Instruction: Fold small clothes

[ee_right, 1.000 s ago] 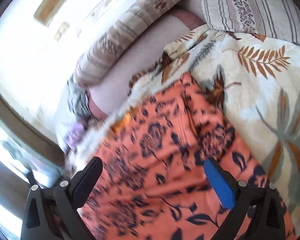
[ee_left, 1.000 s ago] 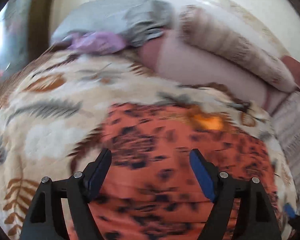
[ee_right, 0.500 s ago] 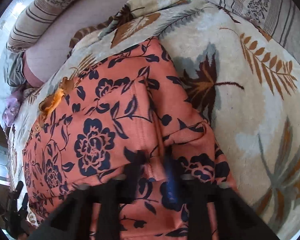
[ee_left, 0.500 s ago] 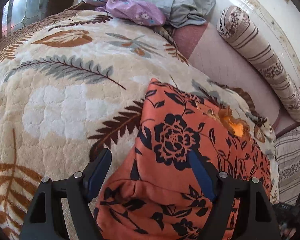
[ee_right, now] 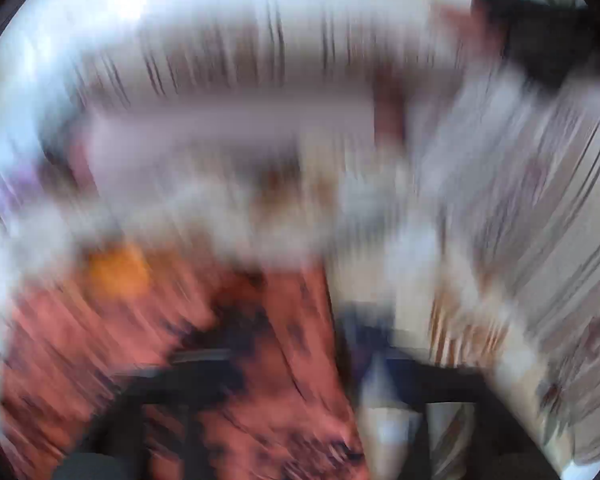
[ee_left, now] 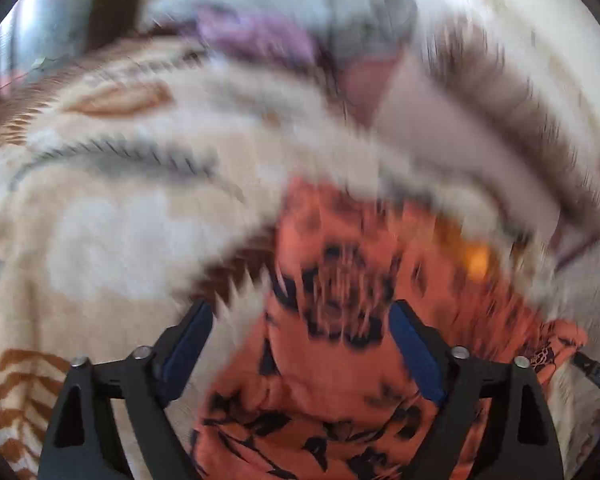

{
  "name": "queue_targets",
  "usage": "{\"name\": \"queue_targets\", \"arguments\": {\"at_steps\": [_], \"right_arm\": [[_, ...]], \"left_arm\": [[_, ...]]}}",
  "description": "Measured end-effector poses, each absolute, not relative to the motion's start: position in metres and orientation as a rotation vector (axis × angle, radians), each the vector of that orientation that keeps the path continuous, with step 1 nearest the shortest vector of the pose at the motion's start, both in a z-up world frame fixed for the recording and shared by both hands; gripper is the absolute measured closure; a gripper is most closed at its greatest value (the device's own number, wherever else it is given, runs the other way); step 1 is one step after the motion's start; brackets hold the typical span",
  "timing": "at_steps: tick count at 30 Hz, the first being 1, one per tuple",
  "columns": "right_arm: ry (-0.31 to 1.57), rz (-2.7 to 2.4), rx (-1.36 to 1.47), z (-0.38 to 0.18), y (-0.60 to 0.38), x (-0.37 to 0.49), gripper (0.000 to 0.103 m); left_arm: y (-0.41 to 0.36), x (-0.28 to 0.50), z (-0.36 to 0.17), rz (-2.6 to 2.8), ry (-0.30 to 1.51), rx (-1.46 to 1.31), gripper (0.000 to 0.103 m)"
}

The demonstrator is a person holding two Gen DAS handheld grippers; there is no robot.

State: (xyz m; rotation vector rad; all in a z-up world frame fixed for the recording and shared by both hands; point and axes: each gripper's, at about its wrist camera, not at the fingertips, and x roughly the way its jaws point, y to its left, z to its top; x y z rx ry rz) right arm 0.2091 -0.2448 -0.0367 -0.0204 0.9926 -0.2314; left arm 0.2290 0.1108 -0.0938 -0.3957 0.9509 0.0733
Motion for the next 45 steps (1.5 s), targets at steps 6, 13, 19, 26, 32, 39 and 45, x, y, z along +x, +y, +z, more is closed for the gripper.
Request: {"name": "queue_targets", "arguments": {"at_steps": [6,13,19,26,32,39,45], "right_arm": [[0.948,-0.134,0.245,-0.053,-0.279,0.185,0.031],[0.927,-0.006,0.309,-0.035,-0.274,0.232,0.031],[0.977,0.078,0.612,-0.062,-0.301,0.241,0.031],[1.085,0.116,0.746,-0.089,-0.303,0.255,0.031],[1.183,0.015,0.298,-0.08,-0.25,0.274,0.089],[0.825,-0.073,-0.234,0.011,-0.173,0.238,0.093],[1.057,-0.076,0.02,-0.088,-0.224,0.257,0.055]], "left_arm": [[0.09,0.222,-0.082,0.077,0.882,-0.279,0.012],[0.107,0.228,-0.095,0.12,0.923,-0.358,0.012],[0.105,0.227,-0.094,0.111,0.925,-0.359,0.012],[0.104,0.226,-0.094,0.117,0.926,-0.348,0.012],[0.102,0.226,-0.093,0.12,0.921,-0.333,0.012],[0.122,0.213,-0.068,0.189,0.788,-0.39,0.012],[0.093,0.231,-0.095,0.16,0.936,-0.199,0.01]]}}
